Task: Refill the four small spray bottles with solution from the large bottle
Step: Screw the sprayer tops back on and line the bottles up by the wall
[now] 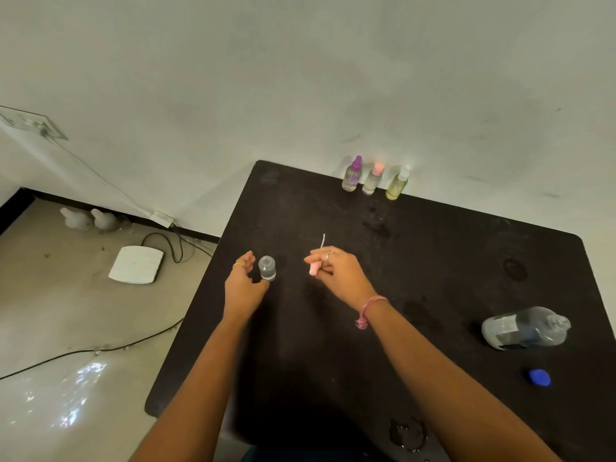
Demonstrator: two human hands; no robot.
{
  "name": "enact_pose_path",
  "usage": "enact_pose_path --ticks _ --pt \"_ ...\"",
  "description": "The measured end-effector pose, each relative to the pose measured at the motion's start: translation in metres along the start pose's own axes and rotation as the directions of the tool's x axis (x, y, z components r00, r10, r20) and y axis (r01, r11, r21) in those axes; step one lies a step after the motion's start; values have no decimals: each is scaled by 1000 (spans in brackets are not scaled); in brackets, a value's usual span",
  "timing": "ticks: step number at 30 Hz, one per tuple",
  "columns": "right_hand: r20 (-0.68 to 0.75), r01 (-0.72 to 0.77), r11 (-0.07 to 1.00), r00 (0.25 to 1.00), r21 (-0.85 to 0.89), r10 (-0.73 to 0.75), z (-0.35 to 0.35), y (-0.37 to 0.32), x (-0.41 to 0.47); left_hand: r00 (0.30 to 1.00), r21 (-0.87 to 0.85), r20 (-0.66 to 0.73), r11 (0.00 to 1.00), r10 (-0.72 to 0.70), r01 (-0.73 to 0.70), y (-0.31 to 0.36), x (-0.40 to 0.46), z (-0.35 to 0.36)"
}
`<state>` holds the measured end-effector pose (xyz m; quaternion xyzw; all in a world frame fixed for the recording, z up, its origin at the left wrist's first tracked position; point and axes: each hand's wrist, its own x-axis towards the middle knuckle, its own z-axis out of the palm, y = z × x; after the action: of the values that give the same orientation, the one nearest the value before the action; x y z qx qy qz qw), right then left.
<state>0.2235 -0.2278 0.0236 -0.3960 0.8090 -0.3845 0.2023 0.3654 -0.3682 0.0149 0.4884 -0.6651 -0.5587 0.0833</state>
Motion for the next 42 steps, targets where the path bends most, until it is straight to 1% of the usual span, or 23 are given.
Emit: enact_pose_path --ticks 3,7,10,12,15,19,22,28,31,35,42 --pt "-42 -68 986 996 151 75 -31 -17 5 999 18 37 1000 -15 14 -3 5 11" --pt "-99 -97 967 987 236 124 -63 -29 9 1000 10 0 1000 -25 25 -3 8 20" --pt "-122 -143 930 973 337 194 -84 -38 9 998 62 -32 997 -52 54 -2 9 24" --pt "-132 -146 905 968 400 214 -96 -46 8 997 83 -48 995 -59 63 -2 8 24" --pt "-176 -123 894 960 432 218 -111 -59 8 999 83 -49 996 -19 23 1 4 26" --pt "-203 -101 899 958 426 203 -127 -76 7 998 27 -44 999 36 -35 12 -3 28" --pt "-203 -60 904 966 423 160 -140 -91 5 992 -18 -39 993 120 -121 23 -11 30" --pt "-209 66 927 978 370 13 -161 -128 -5 961 -69 -58 960 269 -273 56 -34 33" --pt "-212 126 941 975 313 -60 -168 -145 -10 936 -100 -58 931 346 -351 70 -46 33" --pt "-204 168 960 971 222 -123 -174 -165 -17 916 -140 -69 905 395 -401 86 -59 33" --pt "-219 211 966 960 147 -176 -184 -193 -31 902 -233 -77 872 425 -431 111 -86 30"
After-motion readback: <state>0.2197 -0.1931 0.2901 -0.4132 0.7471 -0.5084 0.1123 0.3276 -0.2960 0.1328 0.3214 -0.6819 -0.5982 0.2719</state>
